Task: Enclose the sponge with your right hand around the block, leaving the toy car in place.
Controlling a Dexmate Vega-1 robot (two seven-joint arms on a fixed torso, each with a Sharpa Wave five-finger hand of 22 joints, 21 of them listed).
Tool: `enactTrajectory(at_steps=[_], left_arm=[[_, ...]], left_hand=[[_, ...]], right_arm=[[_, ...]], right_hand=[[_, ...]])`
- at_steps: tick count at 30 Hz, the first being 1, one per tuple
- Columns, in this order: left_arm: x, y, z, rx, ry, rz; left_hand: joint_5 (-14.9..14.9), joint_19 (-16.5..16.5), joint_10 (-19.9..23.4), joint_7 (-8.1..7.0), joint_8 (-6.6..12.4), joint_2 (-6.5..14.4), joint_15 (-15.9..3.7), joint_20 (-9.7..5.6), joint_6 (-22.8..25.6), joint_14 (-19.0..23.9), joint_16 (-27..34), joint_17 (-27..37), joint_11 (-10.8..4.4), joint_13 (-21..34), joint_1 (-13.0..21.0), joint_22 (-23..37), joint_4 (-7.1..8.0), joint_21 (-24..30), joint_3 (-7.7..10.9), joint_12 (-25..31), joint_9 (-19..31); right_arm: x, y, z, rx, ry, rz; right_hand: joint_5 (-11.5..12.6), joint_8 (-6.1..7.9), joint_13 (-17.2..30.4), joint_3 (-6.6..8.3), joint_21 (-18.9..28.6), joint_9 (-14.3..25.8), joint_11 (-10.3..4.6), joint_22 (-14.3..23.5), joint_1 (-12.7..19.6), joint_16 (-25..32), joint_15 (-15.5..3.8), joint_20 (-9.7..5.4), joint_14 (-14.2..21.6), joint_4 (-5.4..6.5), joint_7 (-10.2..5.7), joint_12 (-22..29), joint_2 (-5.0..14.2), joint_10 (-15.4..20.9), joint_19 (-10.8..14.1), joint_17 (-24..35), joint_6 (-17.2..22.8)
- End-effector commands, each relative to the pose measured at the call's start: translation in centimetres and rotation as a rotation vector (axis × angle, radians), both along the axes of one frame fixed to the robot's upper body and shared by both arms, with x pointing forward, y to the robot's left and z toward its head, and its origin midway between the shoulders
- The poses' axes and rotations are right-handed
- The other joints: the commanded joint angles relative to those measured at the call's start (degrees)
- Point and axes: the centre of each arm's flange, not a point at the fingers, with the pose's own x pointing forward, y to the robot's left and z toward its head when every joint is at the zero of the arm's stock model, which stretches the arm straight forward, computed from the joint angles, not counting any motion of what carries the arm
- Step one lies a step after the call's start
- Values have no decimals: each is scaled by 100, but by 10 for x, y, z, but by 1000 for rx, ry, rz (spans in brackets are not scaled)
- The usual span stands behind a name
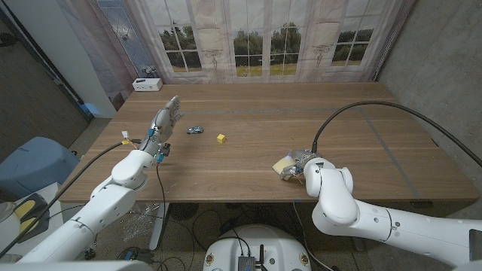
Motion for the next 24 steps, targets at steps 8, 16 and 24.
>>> enactTrajectory(at_steps=[8,16,24], left_arm=[[-1,2,1,-3,-2,11],[-1,2,4,2,1,14],[-5,5,-1,-6,13,40]], left_hand=[[36,12,23,-13,17,-6,17,13,-22,-19,28,20,7,29,-53,22,-27,-14,-9,20,10],[36,14,19,-18,15,-7,4,9,-23,-22,26,20,1,30,-57,22,-31,-22,-13,16,10],[37,17,7,-30,13,-9,3,8,-28,-25,24,20,-6,30,-61,22,-37,-32,-17,9,10]], right_arm=[[12,-16,-20,-43,-9,-95],[11,-21,-21,-36,-160,-77],[9,-23,-7,74,-306,-3]], right_hand=[[90,243,47,-29,195,10,-64,37,534,544,-523,-136,1000,-4,-79,322,228,1082,554,225,966],[-11,390,175,7,494,11,-204,101,1314,1354,-938,-372,1976,-96,-256,550,540,1915,1234,718,1865],[-95,391,202,17,586,10,-181,130,1543,1547,-968,-408,2050,-91,-229,571,626,2035,1361,907,2020]])
